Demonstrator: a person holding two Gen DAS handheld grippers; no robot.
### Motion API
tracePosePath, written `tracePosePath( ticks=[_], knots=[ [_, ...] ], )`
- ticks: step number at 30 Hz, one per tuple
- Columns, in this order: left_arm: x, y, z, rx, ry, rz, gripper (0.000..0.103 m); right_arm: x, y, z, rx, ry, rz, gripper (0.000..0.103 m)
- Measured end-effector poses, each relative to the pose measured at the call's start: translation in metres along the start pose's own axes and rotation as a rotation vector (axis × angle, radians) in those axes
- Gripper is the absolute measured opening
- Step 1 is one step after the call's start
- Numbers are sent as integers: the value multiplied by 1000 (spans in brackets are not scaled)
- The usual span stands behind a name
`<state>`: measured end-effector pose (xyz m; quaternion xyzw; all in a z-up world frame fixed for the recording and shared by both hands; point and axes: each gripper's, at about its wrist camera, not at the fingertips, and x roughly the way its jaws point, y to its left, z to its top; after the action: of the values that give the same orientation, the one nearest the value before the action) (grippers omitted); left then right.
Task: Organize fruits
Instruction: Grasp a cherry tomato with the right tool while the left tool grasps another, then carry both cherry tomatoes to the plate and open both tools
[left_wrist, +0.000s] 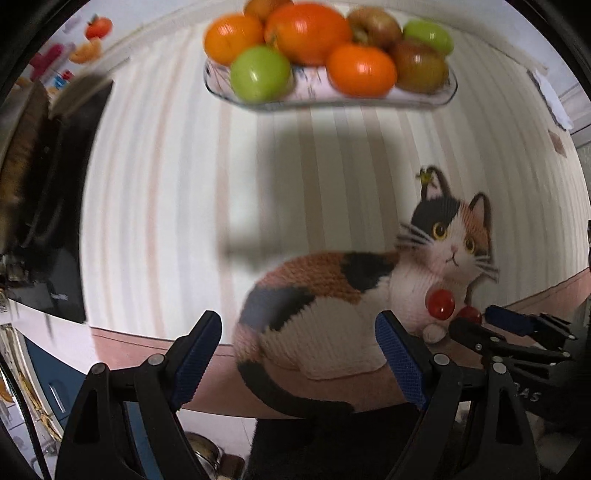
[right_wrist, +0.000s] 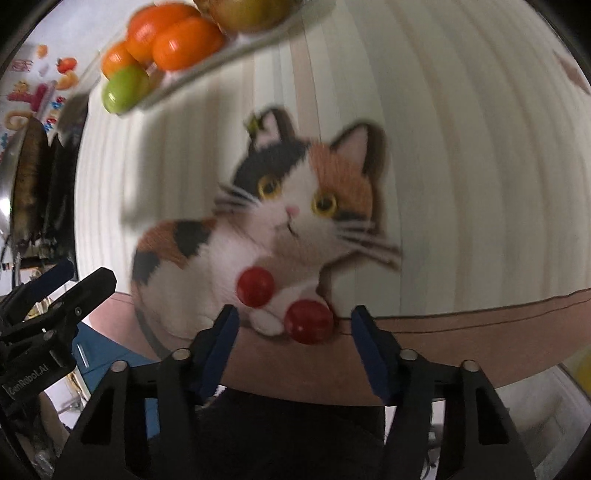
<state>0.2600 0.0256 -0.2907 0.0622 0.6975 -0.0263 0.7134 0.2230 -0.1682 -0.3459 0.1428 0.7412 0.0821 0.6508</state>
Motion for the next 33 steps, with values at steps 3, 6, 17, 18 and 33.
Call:
tracePosePath(
  ticks=[3,6,17,18,33],
  knots=[
    [7,-7,-1,12,19,-16,85,11,-2,-2,-4,6,-7,44],
    [9,-16,-1,31,23,-37,85,9,2,-3,-35,-17,-31,32],
    [15,-80,-1,165,39,-221,80,-31,-39,0,62,-116,-33,32],
    [18,-87,-2,178,47,-225,78,-31,-46,2,74,-116,-31,32],
    [51,-115,1,249,65,-187,23,-34,-73,9,109,-107,-34,32]
  ],
)
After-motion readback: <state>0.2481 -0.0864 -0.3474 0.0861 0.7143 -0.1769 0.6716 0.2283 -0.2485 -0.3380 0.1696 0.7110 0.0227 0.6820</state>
